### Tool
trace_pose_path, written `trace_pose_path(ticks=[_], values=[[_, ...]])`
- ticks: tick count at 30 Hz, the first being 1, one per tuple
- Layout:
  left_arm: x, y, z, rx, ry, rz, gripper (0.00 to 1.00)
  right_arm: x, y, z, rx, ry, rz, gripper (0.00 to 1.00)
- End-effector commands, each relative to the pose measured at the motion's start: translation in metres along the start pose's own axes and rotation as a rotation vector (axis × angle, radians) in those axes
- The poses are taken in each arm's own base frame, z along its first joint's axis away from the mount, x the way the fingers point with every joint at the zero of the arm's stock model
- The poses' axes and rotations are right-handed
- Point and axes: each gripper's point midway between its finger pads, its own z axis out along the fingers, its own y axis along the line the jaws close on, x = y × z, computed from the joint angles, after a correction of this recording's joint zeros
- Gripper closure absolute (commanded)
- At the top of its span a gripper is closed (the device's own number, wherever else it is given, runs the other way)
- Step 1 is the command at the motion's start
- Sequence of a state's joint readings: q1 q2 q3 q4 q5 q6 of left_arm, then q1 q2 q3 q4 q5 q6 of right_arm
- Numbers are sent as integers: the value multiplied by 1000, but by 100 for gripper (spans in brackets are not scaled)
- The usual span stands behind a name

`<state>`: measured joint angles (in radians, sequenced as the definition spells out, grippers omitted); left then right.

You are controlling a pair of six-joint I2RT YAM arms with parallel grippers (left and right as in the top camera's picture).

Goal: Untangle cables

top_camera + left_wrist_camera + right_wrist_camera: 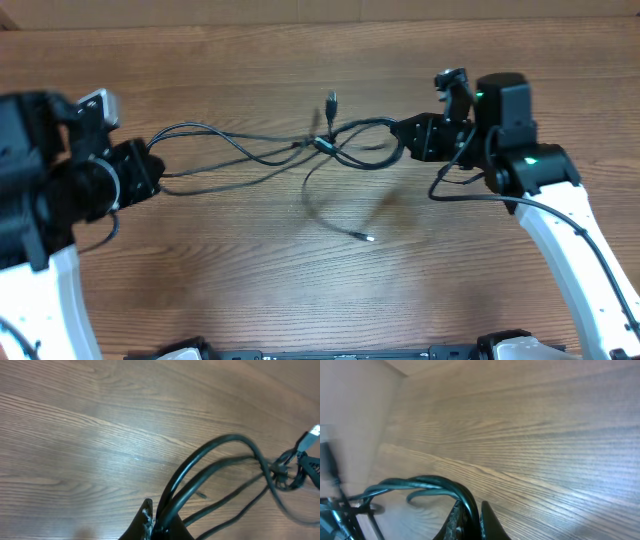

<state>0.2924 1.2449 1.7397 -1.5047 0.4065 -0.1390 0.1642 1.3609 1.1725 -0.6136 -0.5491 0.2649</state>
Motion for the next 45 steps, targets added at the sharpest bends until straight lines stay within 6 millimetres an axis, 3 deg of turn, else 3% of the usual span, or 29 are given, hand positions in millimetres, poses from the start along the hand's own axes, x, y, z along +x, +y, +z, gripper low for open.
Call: trace_pose_path(ticks=[1, 6, 9, 11, 14, 17, 23, 31, 39, 40, 41, 42, 43, 45], values=[[-6, 27, -13, -117, -52, 34, 96, -32, -36, -29, 161, -129, -39, 96], [-6, 37, -17, -160, -60, 12, 96, -39, -93, -61, 362, -181, 37, 96], [-7, 41, -18, -170, -68, 1, 96, -40, -114, -80, 367, -194, 67, 96], [-8, 41, -18, -169, -70, -7, 96, -42, -118, -88, 333, -209, 95, 96], [-9, 30, -15, -109, -68, -2, 96, -42, -101, -84, 218, -197, 91, 96], [-14, 9, -12, -24, -82, 38, 96, -34, -77, -66, 173, -146, 47, 96], [-39, -57, -8, 199, -171, 103, 96, -6, 1, -30, 23, -37, -62, 96], [-80, -122, -31, 476, -310, -6, 96, 36, 77, -5, -130, 80, -185, 96], [-87, -162, -62, 725, -286, -55, 96, 53, 107, 7, -152, 90, -305, 96], [-85, -163, -63, 737, -275, -58, 96, 54, 111, 7, -162, 90, -331, 91], [-84, -165, -63, 745, -266, -59, 96, 56, 114, 9, -171, 92, -362, 76], [-82, -166, -65, 756, -258, -53, 96, 58, 118, 10, -181, 93, -390, 51], [-80, -168, -65, 767, -247, -53, 96, 59, 119, 12, -180, 92, -398, 33], [-78, -171, -68, 786, -234, -46, 96, 60, 120, 17, -169, 89, -409, 25]])
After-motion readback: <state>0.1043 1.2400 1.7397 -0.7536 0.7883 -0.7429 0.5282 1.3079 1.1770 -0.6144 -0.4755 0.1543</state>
